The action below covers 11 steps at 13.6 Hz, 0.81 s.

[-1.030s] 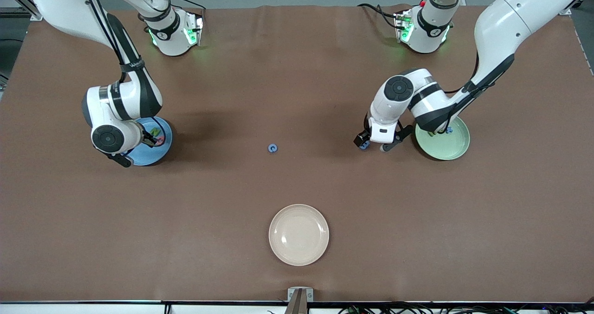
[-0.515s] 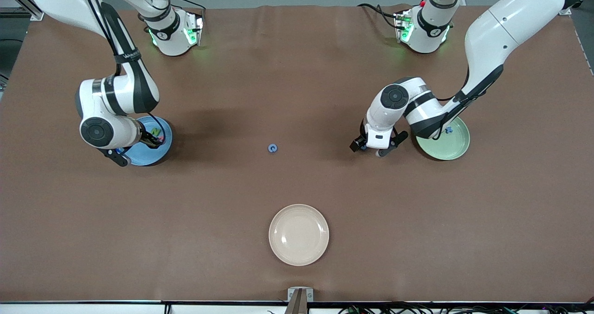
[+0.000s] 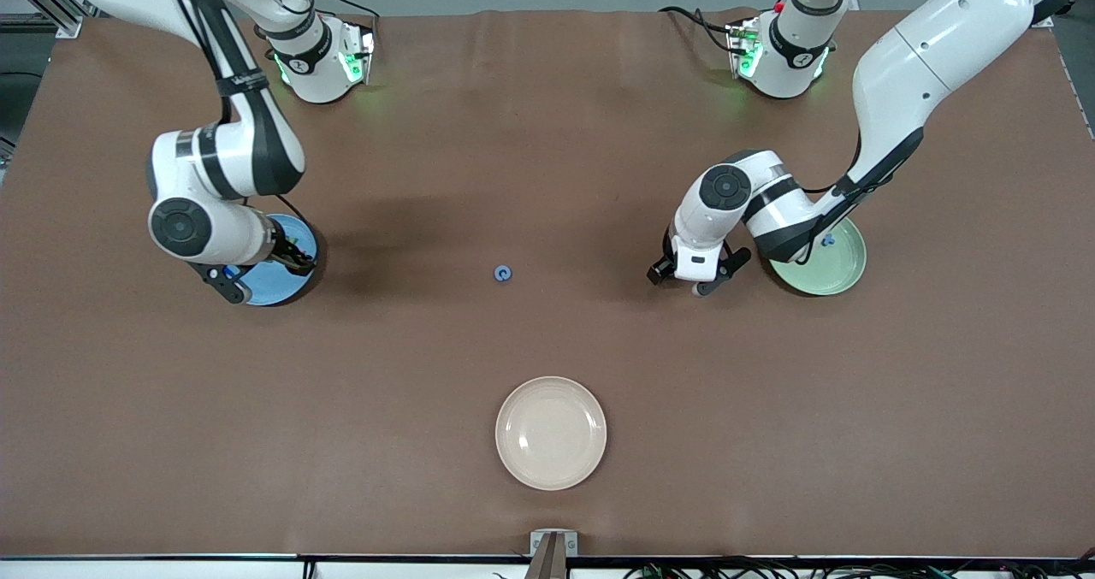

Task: Sort uppercase to blue plate, lowercase to green plate
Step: 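Grasp the blue m with the left gripper while the right gripper withdraws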

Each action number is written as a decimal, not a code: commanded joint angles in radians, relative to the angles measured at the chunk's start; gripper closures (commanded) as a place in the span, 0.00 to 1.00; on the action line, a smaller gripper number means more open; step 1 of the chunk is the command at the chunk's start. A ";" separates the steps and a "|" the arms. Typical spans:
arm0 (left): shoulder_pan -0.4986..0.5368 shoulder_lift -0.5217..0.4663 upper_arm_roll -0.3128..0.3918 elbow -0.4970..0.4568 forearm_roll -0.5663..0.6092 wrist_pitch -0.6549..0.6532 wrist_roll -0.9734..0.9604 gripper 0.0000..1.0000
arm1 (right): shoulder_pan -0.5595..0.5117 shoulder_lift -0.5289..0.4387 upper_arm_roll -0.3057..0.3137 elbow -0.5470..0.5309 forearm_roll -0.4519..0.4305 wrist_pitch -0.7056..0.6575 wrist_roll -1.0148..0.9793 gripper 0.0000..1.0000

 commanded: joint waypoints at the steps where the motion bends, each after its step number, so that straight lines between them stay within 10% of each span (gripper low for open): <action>1: -0.016 0.009 0.008 0.015 0.001 0.004 -0.013 0.32 | 0.068 -0.014 0.000 0.037 0.009 -0.011 0.143 0.00; 11: 0.004 -0.017 -0.003 0.017 -0.001 0.003 -0.008 0.86 | 0.099 -0.008 0.000 0.090 0.090 0.029 0.183 0.00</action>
